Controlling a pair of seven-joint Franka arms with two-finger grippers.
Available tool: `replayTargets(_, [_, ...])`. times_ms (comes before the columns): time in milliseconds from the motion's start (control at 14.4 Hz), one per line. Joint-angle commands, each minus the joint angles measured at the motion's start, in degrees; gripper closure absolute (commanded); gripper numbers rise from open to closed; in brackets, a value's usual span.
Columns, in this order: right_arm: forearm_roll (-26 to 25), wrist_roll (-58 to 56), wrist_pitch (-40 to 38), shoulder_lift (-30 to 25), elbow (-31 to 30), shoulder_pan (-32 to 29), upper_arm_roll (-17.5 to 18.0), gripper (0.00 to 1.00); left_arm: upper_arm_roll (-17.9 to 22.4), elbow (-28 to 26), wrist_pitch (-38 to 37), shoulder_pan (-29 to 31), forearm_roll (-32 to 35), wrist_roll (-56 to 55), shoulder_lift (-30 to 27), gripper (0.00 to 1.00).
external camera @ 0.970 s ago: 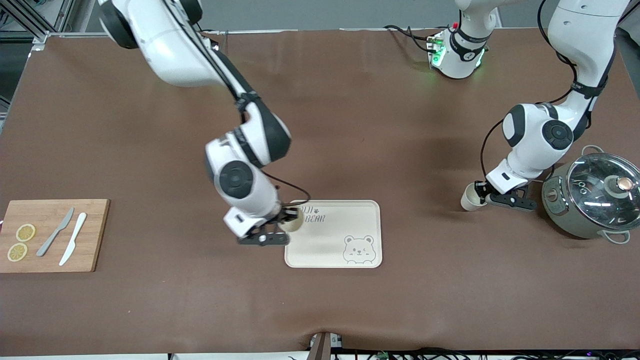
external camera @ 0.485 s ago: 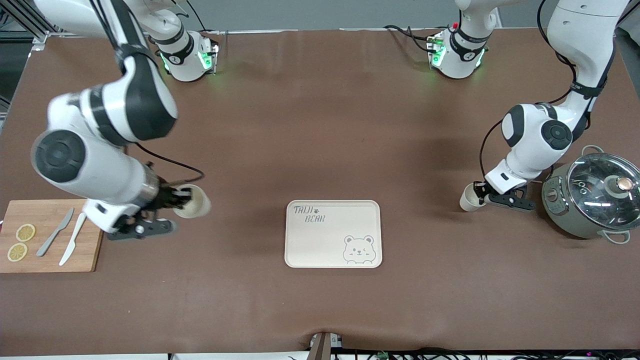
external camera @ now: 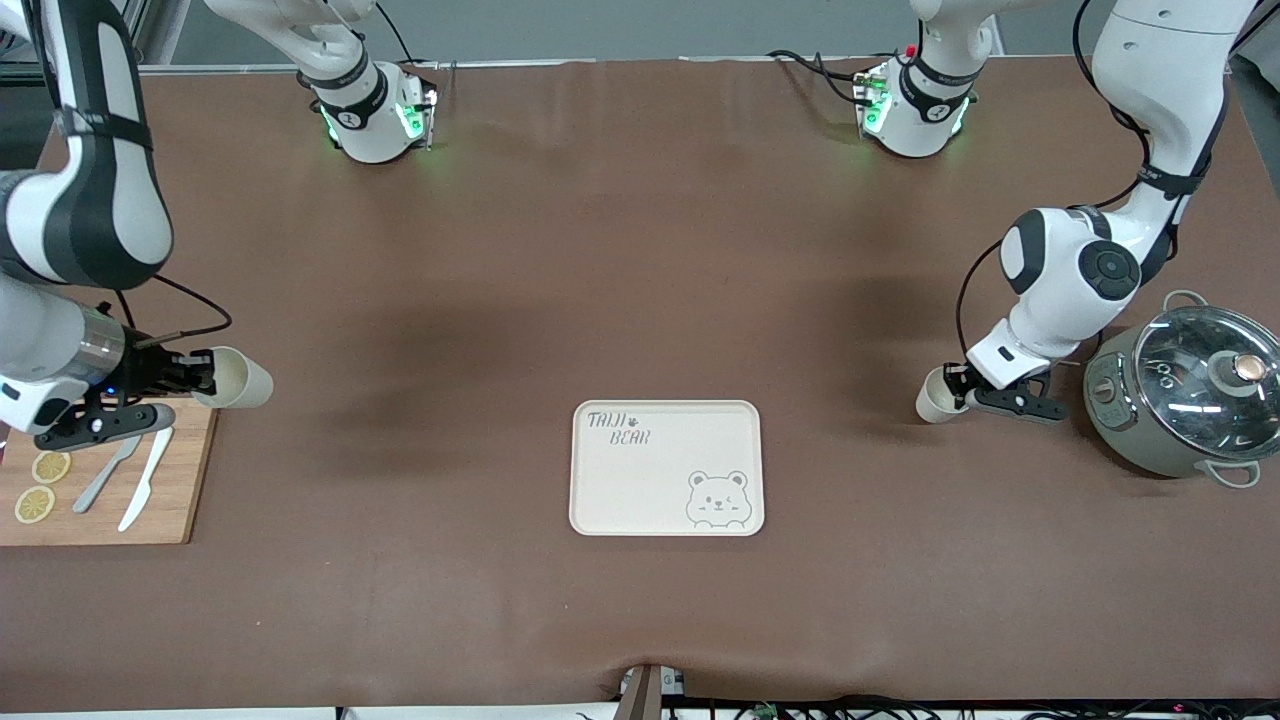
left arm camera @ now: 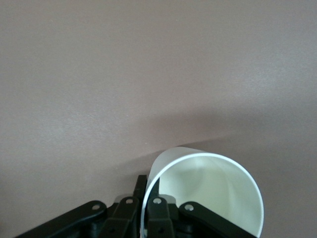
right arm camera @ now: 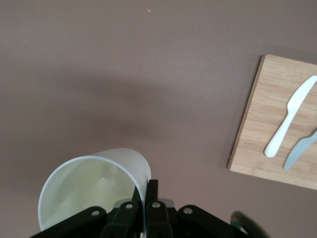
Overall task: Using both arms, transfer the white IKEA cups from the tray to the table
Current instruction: 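Lower the cup beside the pot and open the left gripper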
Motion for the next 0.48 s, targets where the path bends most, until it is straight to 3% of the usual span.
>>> replayTargets(0, [1.07, 0.12, 11.13, -2.75, -11.86, -0.32, 1.29, 1.00, -1.39, 1.10, -0.37, 0.42, -2.74, 0.00, 1.38, 1.00])
replayTargets(346, [2.92, 0.12, 19.59, -1.43, -16.98, 0.03, 1.29, 1.00, -1.39, 1.45, -0.73, 0.42, -2.83, 0.17, 2.88, 1.00])
replayTargets(416, [2.92, 0.12, 19.69, -0.99, -17.07, 0.03, 1.29, 1.00, -1.31, 1.45, -0.73, 0.42, -2.84, 0.09, 2.88, 0.86])
